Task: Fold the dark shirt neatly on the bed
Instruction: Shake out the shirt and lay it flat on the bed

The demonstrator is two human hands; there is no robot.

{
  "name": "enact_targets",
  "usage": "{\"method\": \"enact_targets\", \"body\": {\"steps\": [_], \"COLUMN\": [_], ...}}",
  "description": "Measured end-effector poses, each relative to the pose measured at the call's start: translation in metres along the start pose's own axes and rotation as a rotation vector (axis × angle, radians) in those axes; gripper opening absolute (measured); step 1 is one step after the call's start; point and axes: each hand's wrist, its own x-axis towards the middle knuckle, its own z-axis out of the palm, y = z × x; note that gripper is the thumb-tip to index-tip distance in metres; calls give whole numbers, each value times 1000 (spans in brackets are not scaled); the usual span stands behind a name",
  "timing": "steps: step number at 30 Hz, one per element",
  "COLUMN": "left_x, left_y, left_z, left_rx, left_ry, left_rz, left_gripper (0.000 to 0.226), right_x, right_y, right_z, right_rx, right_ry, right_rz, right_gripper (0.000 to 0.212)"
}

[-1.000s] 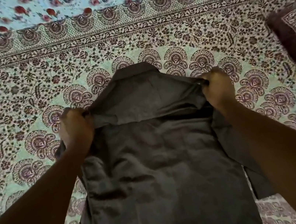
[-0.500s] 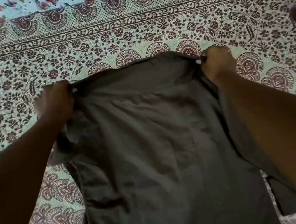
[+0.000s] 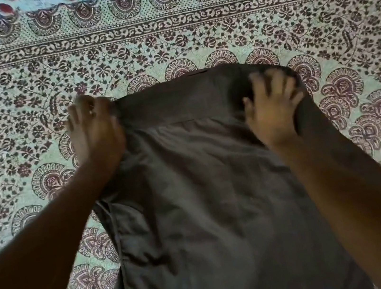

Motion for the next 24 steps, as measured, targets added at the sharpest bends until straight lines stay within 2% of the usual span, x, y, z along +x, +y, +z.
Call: {"method": "enact_targets", "body": {"steps": [2, 4, 7, 9, 12, 14, 16, 17, 19, 21, 24], "left_x": [-23, -25, 12, 47, 90, 107, 117, 118, 117, 105, 74], "left_y": [22, 45, 86, 109, 128, 130, 128, 127, 126, 132, 138], "left_z": [10, 19, 29, 33, 39, 46, 51, 55, 62, 64, 64], "left_rx": [-42, -90, -222, -230, -136, -108, -162, -201, -250, -169, 1], "left_ry": [-87, -133, -118, -230, -454, -563, -633, -623, -467, -265, -14], "left_rz": [243, 329, 186, 96, 79, 43, -2, -24, -46, -40, -22], "left_gripper": [33, 30, 30, 33, 36, 53, 69, 68, 53, 49, 55], "right_x": [-23, -24, 11, 49, 108, 132, 142, 142, 136, 123, 98], "right_y": [-15, -29, -49, -54, -56, -57, -60, -60, -57, -57, -65], "right_z": [10, 18, 19, 20, 20, 15, 12, 14, 18, 21, 22], "right_rx": [66, 137, 237, 206, 104, 56, 32, 46, 81, 91, 51], "right_ry": [-27, -24, 21, -45, -314, -523, -605, -573, -406, -240, -123], "right_rz": [-251, -349, -211, -148, -238, -286, -279, -271, -239, -177, -76], "right_gripper": [45, 39, 36, 31, 30, 37, 40, 39, 38, 45, 57]}}
